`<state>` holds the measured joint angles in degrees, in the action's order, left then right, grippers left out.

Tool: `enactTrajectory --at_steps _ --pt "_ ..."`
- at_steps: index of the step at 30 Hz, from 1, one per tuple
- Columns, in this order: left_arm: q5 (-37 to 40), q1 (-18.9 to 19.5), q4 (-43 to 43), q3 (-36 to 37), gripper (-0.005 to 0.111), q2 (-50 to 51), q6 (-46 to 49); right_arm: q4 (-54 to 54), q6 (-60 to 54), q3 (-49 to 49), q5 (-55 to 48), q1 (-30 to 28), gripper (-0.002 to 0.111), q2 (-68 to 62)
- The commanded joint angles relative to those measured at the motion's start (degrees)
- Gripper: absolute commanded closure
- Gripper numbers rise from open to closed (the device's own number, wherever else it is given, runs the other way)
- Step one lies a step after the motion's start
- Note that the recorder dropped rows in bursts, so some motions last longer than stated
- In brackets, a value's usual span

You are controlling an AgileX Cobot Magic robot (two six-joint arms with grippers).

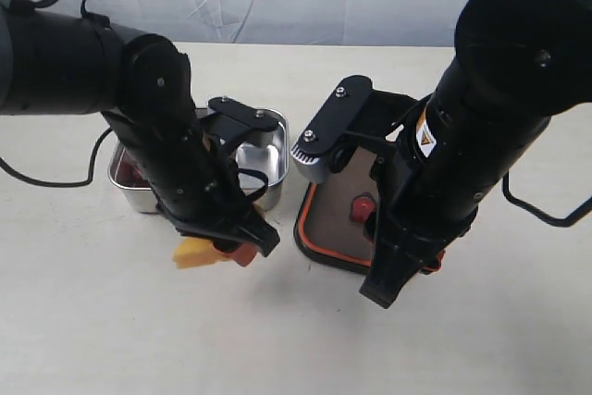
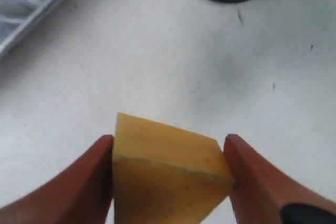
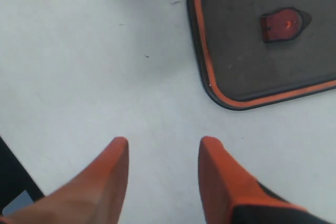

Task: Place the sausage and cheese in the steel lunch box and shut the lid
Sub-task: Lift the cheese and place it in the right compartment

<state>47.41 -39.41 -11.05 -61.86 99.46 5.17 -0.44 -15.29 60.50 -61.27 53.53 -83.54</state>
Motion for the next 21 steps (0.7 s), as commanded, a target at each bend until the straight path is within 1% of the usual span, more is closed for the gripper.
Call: enactTrajectory --at_steps 1,4,8,11,16,19,21 --pt "1.0 -0.2 7.1 -3.8 0.107 -0.9 -3.9 -0.6 0.0 -0.3 0.4 0.2 0.066 0.5" --pt "1.0 -0.2 14.2 -6.0 0.107 -0.8 -7.1 -0.6 0.0 -0.3 0.2 0.2 0.066 0.5" --pt "-0.1 0.1 19.7 -8.0 0.107 -0.8 -8.1 -0.6 0.0 -0.3 0.3 0.2 0.066 0.5" --pt "-1.6 1.5 19.3 -9.6 0.107 -0.8 -8.1 -0.6 0.4 -0.3 0.0 0.2 0.066 0.5" --pt "-3.8 6.0 17.2 -11.8 0.107 -0.8 -7.7 -0.6 2.0 -0.3 -0.1 0.2 0.066 1.1" --pt "-4.6 7.8 14.3 -13.4 0.107 -0.3 -4.2 -0.6 2.0 -0.3 -0.1 0.2 0.066 1.9" --pt "-4.3 7.9 11.5 -14.8 0.107 1.2 -0.8 -0.6 2.0 -0.3 -0.2 0.2 0.066 2.6"
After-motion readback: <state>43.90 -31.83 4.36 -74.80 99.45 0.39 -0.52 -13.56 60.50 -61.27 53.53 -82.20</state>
